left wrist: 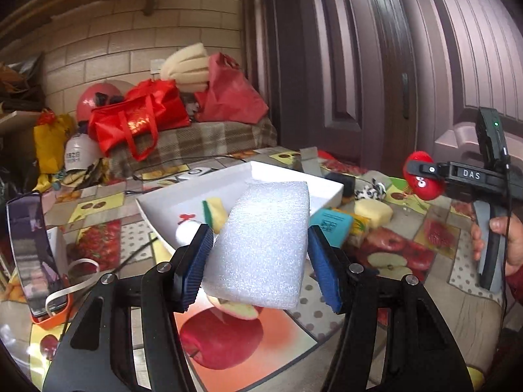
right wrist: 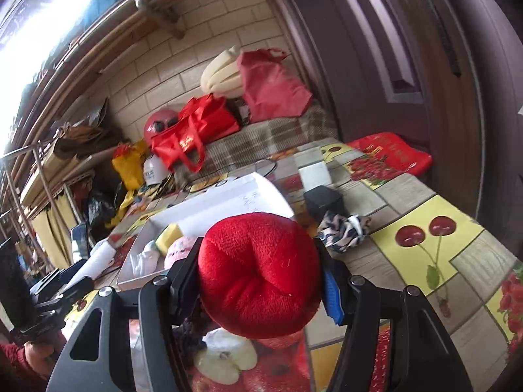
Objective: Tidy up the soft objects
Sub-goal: 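Place the foam block in the box with the left tool while the right drops the apple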
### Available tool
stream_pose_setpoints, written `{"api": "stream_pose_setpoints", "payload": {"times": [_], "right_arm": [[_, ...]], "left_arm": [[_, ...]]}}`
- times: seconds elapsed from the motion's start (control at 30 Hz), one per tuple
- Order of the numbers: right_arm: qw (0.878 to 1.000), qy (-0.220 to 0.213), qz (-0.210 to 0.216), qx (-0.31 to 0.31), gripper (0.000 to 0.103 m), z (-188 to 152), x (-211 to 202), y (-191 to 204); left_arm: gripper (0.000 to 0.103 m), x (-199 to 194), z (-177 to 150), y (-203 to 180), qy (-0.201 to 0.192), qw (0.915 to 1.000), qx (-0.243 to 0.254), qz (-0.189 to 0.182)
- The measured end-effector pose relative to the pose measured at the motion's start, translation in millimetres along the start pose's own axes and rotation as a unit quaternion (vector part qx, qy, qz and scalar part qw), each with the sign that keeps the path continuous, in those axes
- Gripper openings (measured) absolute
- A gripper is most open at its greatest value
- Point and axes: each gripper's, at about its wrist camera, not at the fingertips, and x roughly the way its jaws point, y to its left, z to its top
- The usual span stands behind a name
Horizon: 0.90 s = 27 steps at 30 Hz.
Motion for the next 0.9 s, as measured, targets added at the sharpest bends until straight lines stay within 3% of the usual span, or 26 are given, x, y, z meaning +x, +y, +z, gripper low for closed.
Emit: {"api": "stream_pose_setpoints", "payload": {"times": [0.23, 0.9], "right_arm": [[0.999, -0.014, -0.035, -0.024, 0.062, 6, 9, 4], [0.994, 0.008, -0.074, -0.079, 0.062, 10, 45, 3]], "left_arm": [[0.059, 19, 6, 17, -0.011, 0.9982, -0.033, 0.048], [0.059, 48, 13, 27, -0.018, 0.996, -0.046, 0.074]]}}
